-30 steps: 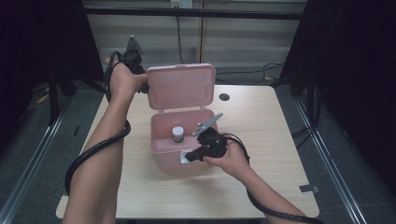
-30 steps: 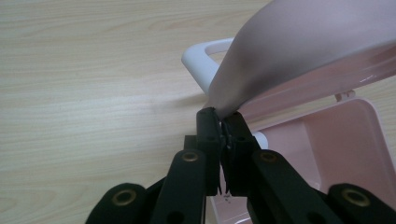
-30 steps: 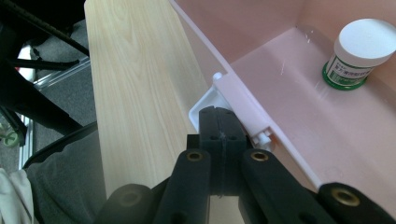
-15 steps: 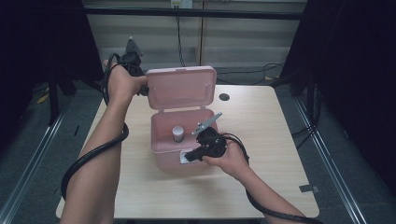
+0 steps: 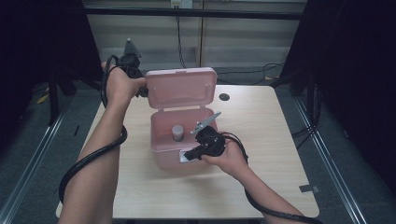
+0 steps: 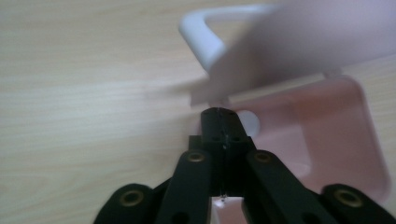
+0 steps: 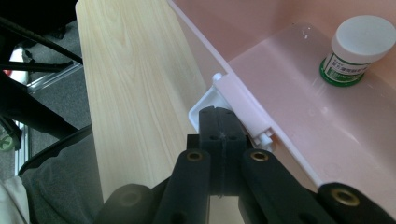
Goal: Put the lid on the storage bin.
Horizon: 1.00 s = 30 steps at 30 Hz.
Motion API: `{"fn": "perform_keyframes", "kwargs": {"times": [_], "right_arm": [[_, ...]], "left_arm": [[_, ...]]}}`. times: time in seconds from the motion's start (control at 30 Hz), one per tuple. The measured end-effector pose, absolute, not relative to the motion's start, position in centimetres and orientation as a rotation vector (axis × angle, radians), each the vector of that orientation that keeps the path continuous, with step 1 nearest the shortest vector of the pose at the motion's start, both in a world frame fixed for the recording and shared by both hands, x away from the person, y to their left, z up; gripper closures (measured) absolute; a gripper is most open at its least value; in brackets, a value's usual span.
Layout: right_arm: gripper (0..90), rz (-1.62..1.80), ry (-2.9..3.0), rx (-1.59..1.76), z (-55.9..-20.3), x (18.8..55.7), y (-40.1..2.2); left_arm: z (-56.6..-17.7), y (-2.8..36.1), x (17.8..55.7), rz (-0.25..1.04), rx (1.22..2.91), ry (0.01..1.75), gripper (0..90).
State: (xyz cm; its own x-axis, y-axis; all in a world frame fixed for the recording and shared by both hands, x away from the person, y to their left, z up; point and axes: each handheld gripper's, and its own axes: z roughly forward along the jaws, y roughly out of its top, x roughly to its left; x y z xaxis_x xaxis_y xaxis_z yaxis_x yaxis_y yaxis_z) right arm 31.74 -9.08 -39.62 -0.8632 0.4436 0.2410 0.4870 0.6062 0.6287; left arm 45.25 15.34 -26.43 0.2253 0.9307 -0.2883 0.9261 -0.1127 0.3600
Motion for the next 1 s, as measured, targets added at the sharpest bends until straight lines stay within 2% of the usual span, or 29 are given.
{"fn": "perform_keyframes", "kwargs": {"times": [0.03, 0.1, 0.2, 0.53, 0.7, 0.77, 0.9, 1.0], "right_arm": [[90.0, -1.108, -2.755, -0.817, -39.6, 31.7, -9.0], [90.0, -1.114, -2.753, -0.82, -39.6, 31.8, -9.0], [90.0, -1.114, -2.754, -0.82, -39.6, 31.8, -8.9], [90.0, -1.114, -2.762, -0.814, -39.6, 31.8, -8.9], [90.0, -1.112, -2.761, -0.817, -39.6, 31.8, -8.9], [90.0, -1.112, -2.765, -0.809, -39.7, 31.8, -8.9], [90.0, -1.121, -2.741, -0.796, -39.8, 32.1, -9.1], [90.0, -1.115, -2.741, -0.796, -39.7, 32.0, -9.1]], "left_arm": [[-26.5, 15.4, 45.2, -0.03, 2.019, 1.698, 90.0], [-26.5, 15.1, 44.9, 0.072, 2.086, 1.698, 90.0], [-26.7, 15.2, 44.7, 0.032, 2.068, 1.688, 90.0], [-26.8, 16.5, 44.6, 0.092, 2.049, 1.696, 90.0], [-26.7, 17.3, 46.0, 0.13, 2.013, 1.685, 90.0], [-27.0, 17.3, 46.4, 0.086, 2.007, 1.674, 86.9], [-27.2, 16.6, 46.9, 0.198, 2.029, 1.591, 73.0], [-27.4, 16.4, 47.4, 0.201, 2.01, 1.574, 68.6]]}}
